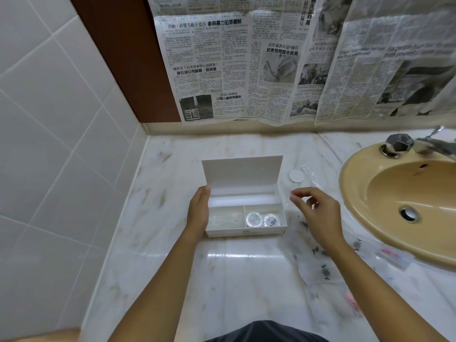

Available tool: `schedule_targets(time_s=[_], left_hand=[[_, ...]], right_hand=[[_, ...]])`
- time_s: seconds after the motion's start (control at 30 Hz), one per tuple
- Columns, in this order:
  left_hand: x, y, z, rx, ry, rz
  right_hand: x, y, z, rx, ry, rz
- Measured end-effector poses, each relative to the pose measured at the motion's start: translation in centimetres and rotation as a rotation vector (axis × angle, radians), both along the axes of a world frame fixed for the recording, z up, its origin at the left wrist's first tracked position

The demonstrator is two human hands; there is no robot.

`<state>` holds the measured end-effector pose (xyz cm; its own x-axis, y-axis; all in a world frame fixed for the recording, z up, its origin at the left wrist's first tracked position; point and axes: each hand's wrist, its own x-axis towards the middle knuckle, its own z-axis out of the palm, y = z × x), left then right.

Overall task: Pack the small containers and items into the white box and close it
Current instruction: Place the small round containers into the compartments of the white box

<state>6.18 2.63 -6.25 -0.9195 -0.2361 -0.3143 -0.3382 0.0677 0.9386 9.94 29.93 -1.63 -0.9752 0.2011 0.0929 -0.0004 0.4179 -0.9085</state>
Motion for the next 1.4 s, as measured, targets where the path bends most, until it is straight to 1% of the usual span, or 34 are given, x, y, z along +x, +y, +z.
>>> schedule_targets(time_s=[0.17, 0.27, 0.33, 0.4, 0.5, 0.57, 0.63, 0.67, 0.73, 0.8, 0.83, 0.87, 0.97, 1.1, 1.17, 1.27, 1.4], left_hand=[[0.0, 0.0, -0.1, 0.0, 0.01, -0.005], [0.0, -0.1, -0.3, -0.006, 0.02, -0.011], [0.0, -0.1, -0.3, -0.015, 0.022, -0.013], [0.0, -0.2, -0.3, -0.019, 0.022, -0.013], [-0.1, -0.1, -0.2, -0.018, 0.01, -0.016], [-0.1, 0.0, -0.1, -0.019, 0.006, -0.013], [-0.1, -0.1, -0.2, -0.025, 0.013, -0.017], [-0.2, -0.2, -0.3, -0.025, 0.016, -0.018], [-0.2, -0.3, -0.5, -0.021, 0.026, -0.02], [-0.2, -0.3, -0.7, -0.015, 0.03, -0.024], [-0.2, -0.3, -0.7, -0.012, 0.028, -0.025], [-0.2, -0.3, -0.6, -0.01, 0.026, -0.027], [-0.2, -0.3, -0.6, -0.013, 0.023, -0.033], [-0.2, -0.3, -0.7, -0.016, 0.022, -0.029], [-0.2, -0.4, -0.8, -0.018, 0.018, -0.028], [-0.3, -0.2, -0.7, -0.006, 0.01, -0.017], [-0.3, -0.3, -0.7, -0.013, 0.026, -0.023]], right_hand=[[0.7, -3.8, -0.3, 0.202, 0.144, 0.256], [0.1, -6.5, -0.8, 0.433, 0.255, 0.394], [-0.5, -8.2, -1.1, 0.584, 0.291, 0.465], [-1.0, -9.6, -1.4, 0.684, 0.292, 0.509], [-1.4, -11.0, -2.0, 0.767, 0.271, 0.557], [-1.5, -11.3, -2.3, 0.789, 0.229, 0.592], [-1.4, -10.9, -2.1, 0.758, 0.157, 0.611], [-1.4, -10.5, -1.7, 0.7, 0.135, 0.6], [-1.4, -9.2, -1.0, 0.503, 0.097, 0.515], [-1.7, -7.2, -0.5, 0.33, 0.076, 0.365], [-2.1, -6.0, -0.5, 0.299, 0.07, 0.287], [-2.4, -4.6, -0.7, 0.308, 0.065, 0.214], [-3.3, -0.1, -1.8, 0.434, 0.04, 0.011], [-3.3, 4.9, -3.2, 0.582, -0.093, -0.207], [-3.2, 6.4, -3.7, 0.623, -0.188, -0.257], [-3.0, 7.1, -4.2, 0.609, -0.286, -0.293], [-3.1, 6.9, -4.7, 0.591, -0.273, -0.316]])
